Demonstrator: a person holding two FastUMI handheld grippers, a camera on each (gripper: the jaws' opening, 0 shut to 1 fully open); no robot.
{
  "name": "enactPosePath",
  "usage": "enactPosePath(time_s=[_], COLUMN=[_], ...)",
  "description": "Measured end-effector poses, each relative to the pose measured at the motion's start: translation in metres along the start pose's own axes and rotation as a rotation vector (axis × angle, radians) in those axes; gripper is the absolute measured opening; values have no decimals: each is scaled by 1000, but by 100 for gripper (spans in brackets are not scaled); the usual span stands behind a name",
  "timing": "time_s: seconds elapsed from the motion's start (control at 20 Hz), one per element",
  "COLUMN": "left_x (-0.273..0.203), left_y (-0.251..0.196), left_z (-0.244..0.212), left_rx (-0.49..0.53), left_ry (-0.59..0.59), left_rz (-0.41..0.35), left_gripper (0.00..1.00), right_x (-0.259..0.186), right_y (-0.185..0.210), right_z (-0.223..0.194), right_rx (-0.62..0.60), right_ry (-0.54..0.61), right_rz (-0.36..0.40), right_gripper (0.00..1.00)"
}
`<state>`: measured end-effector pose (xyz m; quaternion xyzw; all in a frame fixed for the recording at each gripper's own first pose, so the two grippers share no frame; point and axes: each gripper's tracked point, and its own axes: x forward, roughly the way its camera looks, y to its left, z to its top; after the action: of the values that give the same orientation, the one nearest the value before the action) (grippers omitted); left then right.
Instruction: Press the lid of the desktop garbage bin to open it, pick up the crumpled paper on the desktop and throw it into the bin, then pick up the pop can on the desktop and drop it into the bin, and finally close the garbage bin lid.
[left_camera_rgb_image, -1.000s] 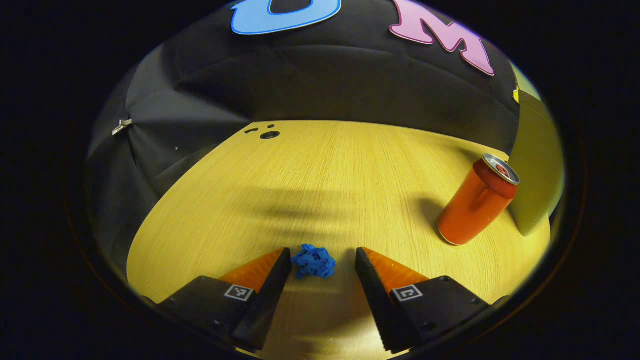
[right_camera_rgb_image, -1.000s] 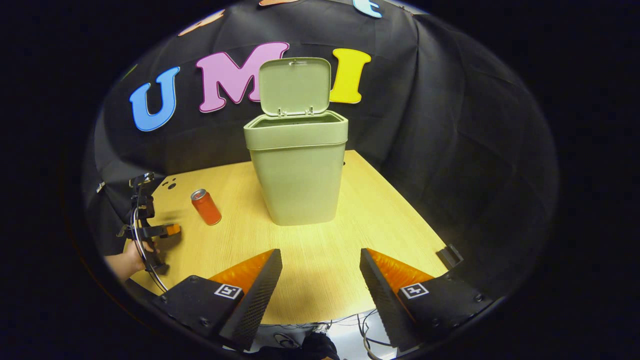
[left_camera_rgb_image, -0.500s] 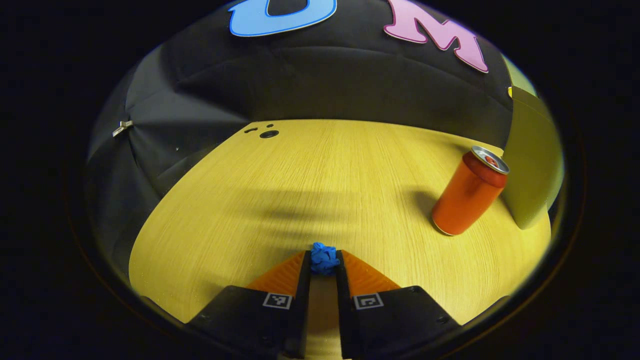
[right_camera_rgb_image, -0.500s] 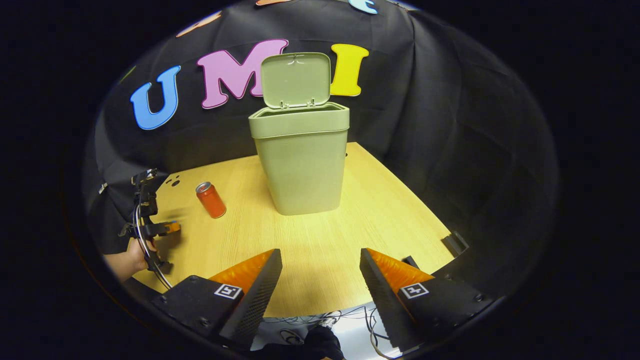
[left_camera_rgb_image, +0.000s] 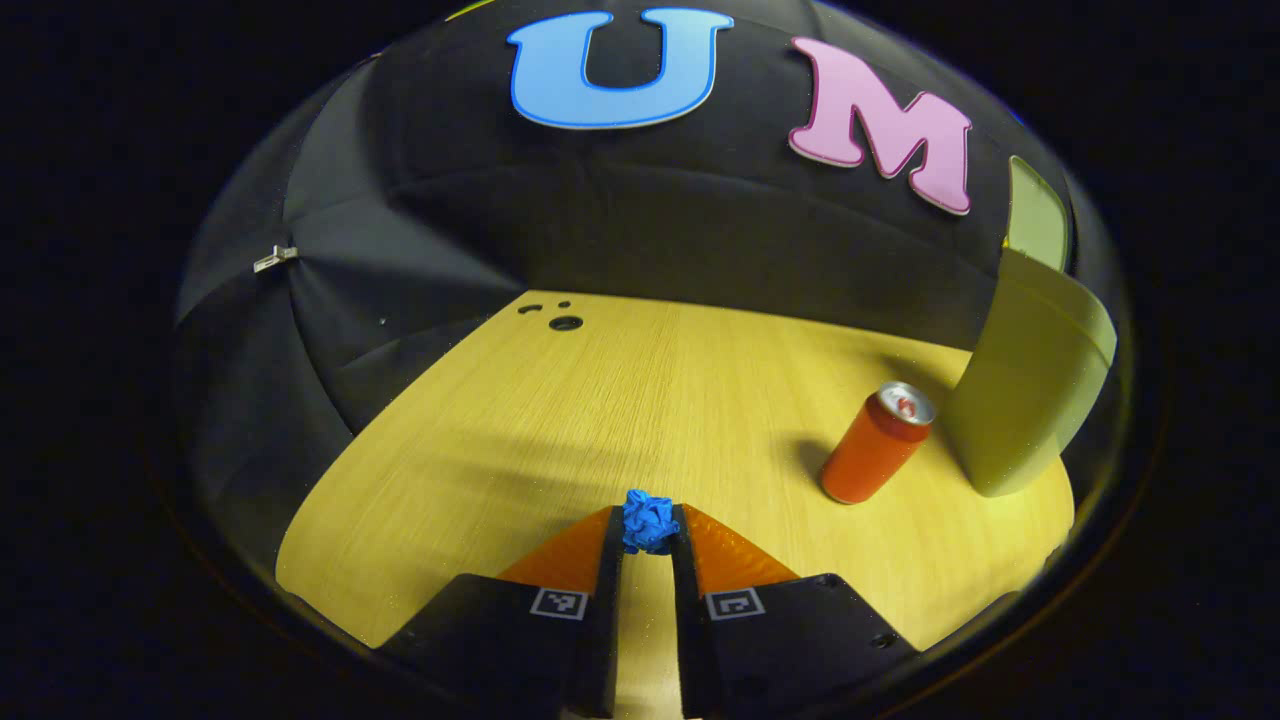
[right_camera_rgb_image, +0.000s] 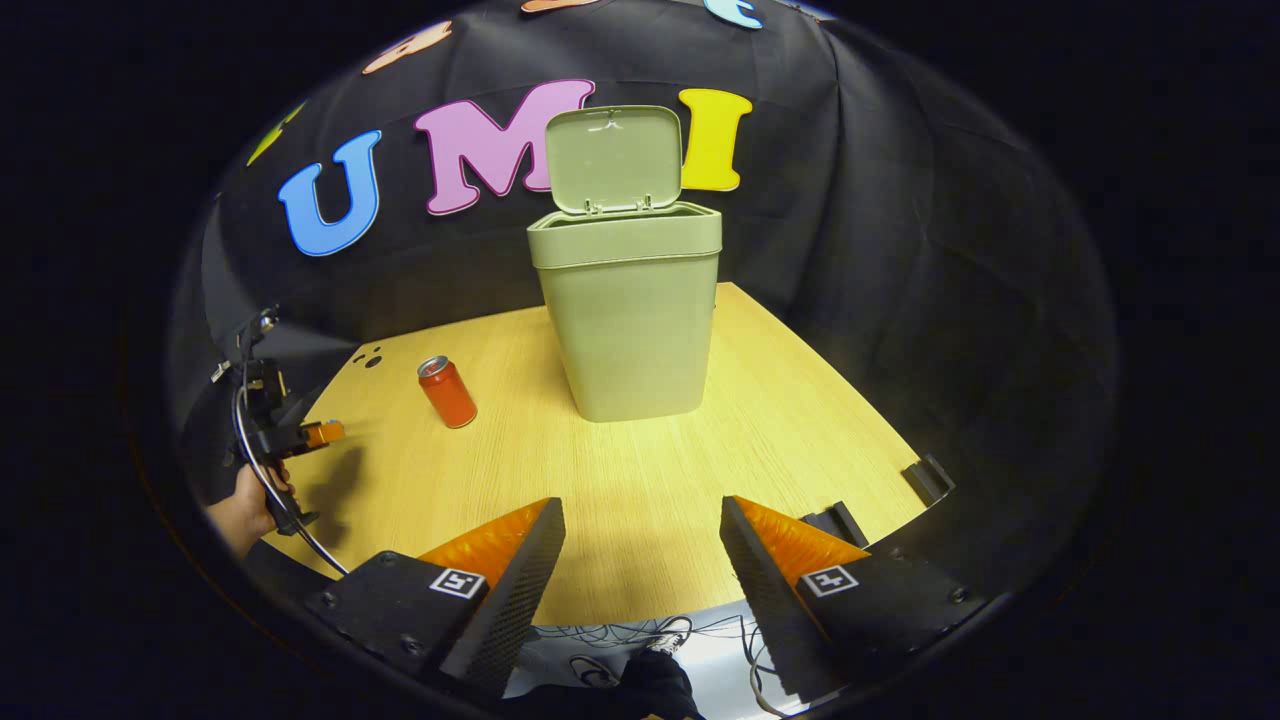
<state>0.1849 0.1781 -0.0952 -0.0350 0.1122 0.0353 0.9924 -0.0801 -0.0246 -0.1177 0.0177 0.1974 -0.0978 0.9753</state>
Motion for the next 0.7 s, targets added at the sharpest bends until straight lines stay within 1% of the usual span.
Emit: enactPosePath(time_s=[0.05,0.25,0.4,0.65,0.7], left_x=[-9,-41,-64,-90,-95], left_y=[-4,-30,-58,-122,-145], left_z=[10,55,94,154,168], left_rx=[2,20,24,81,92], left_ry=[-12,-82,-145,-245,-261], left_rz=[-16,-91,-164,-285,-307], left_gripper=[29,29,28,28,28], right_x=[-2,-4,-8,-10,-9], right_y=[2,6,7,-5,-8], right_z=[-1,-2,-1,1,0], right_rx=[1,3,12,36,46], right_ry=[-1,-7,-17,-31,-30], right_rz=[5,12,15,5,2], right_gripper=[98,98,99,99,99])
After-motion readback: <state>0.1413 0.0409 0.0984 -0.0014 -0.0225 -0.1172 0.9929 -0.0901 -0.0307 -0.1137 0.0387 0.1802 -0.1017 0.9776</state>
